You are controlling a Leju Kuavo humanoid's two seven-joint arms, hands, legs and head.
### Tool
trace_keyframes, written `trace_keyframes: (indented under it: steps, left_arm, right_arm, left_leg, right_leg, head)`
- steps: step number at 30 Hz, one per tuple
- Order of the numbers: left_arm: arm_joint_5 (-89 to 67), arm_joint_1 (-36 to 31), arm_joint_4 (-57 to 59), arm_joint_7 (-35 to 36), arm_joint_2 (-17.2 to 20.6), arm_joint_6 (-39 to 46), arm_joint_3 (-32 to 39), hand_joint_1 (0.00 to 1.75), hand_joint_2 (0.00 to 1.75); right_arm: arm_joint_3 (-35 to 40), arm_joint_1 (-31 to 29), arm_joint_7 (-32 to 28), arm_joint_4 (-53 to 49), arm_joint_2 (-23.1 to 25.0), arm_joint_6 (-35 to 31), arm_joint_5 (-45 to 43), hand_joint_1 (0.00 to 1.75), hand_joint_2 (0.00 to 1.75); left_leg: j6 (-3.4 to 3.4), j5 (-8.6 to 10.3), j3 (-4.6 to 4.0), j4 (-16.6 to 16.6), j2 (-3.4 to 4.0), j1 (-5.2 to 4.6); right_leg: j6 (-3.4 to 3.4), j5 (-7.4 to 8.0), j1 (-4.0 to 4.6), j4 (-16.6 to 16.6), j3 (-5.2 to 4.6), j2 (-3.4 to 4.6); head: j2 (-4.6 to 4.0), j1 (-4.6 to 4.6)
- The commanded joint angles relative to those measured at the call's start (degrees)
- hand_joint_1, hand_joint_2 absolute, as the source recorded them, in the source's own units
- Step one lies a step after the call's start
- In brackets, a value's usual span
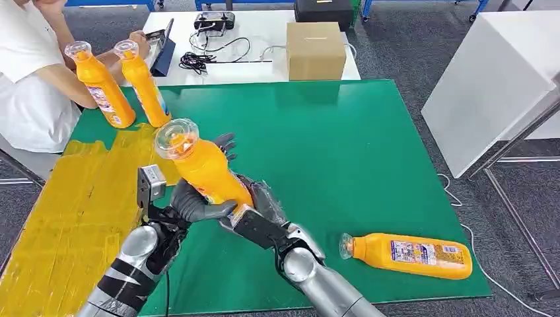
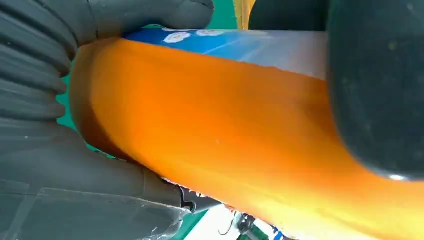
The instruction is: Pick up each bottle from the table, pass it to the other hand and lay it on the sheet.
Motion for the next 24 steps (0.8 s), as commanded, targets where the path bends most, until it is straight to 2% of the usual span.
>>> trace_keyframes:
  steps: [1, 9, 16, 18, 19, 20, 21, 24]
  left_arm:
    - [2.6, -3.7, 2.6, 0.0, -2.5, 2.6, 1.0, 1.75, 1.75]
    - [6.7, -2.4, 0.7, -1.1, -3.8, 5.4, 4.7, 1.75, 1.75]
    - [6.8, -1.2, -3.7, -3.8, -3.9, 13.7, 9.8, 1.75, 1.75]
    - [5.4, -1.5, -4.2, -4.9, -3.5, 16.5, 11.2, 1.75, 1.75]
    - [5.4, -1.6, -4.3, -5.0, -3.4, 16.5, 11.4, 1.75, 1.75]
    - [6.5, -1.6, -5.0, -5.7, -3.9, 18.8, 13.8, 1.75, 1.75]
    - [6.5, -1.7, -5.9, -6.8, -3.8, 20.8, 15.5, 1.75, 1.75]
    - [-5.8, -3.3, -9.0, -13.4, -2.0, 35.5, 19.7, 1.75, 1.75]
  right_arm:
    - [8.4, 0.2, -0.8, 4.6, -0.4, 1.3, 1.4, 1.75, 1.75]
    - [5.1, 1.6, -0.8, 2.3, -1.0, -2.3, 1.5, 1.75, 1.75]
    - [0.5, 4.2, -1.3, -5.2, -2.4, -6.9, 2.4, 1.75, 1.75]
    - [-0.5, 4.8, -1.3, -7.3, -3.2, -8.4, 3.1, 0.72, 1.75]
    - [-0.7, 5.0, -1.3, -7.9, -3.4, -8.4, 3.1, 0.3, 1.75]
    - [-2.1, 5.8, -1.1, -9.4, -3.7, -9.3, 2.7, 0.0, 1.75]
    - [-3.3, 6.5, -1.2, -10.9, -4.0, -10.2, 2.3, 0.0, 1.75]
    - [-7.8, 9.6, -1.9, -19.2, -6.5, -13.4, 2.4, 0.0, 1.75]
  left_leg:
    - [-0.03, -0.03, 0.08, 0.0, -0.12, 0.07]
    - [-0.03, -0.03, 0.07, 0.0, -0.14, 0.08]
    - [-0.04, -0.07, 0.07, 0.0, -0.15, 0.09]
    - [-0.04, -0.05, 0.07, 0.0, -0.21, 0.11]
    - [-0.04, -0.02, 0.03, 0.0, -0.15, 0.08]
    - [-0.05, -0.04, 0.09, 0.0, -0.16, 0.11]
    - [-0.03, 0.0, -0.01, 0.0, -0.17, 0.06]
    - [-0.05, -0.02, -0.03, 0.1, -0.05, 0.08]
  right_leg:
    - [0.01, -0.05, 0.07, -0.1, 0.17, -0.15]
    - [0.01, -0.04, 0.07, -0.1, 0.15, -0.17]
    - [0.01, -0.09, 0.08, -0.1, 0.17, -0.23]
    - [0.01, -0.09, 0.1, -0.1, 0.2, -0.27]
    - [0.01, -0.04, 0.07, -0.1, 0.12, -0.19]
    - [0.01, -0.06, 0.1, -0.1, 0.2, -0.22]
    - [0.01, -0.04, 0.05, -0.1, 0.08, -0.21]
    - [-0.01, -0.04, 0.07, 0.0, 0.02, -0.14]
  head:
    - [0.0, 0.02]
    - [0.0, 0.0]
    - [0.0, 0.0]
    - [0.0, 0.02]
    - [0.0, 0.0]
    - [0.0, 0.02]
    - [0.0, 0.02]
    - [0.0, 0.02]
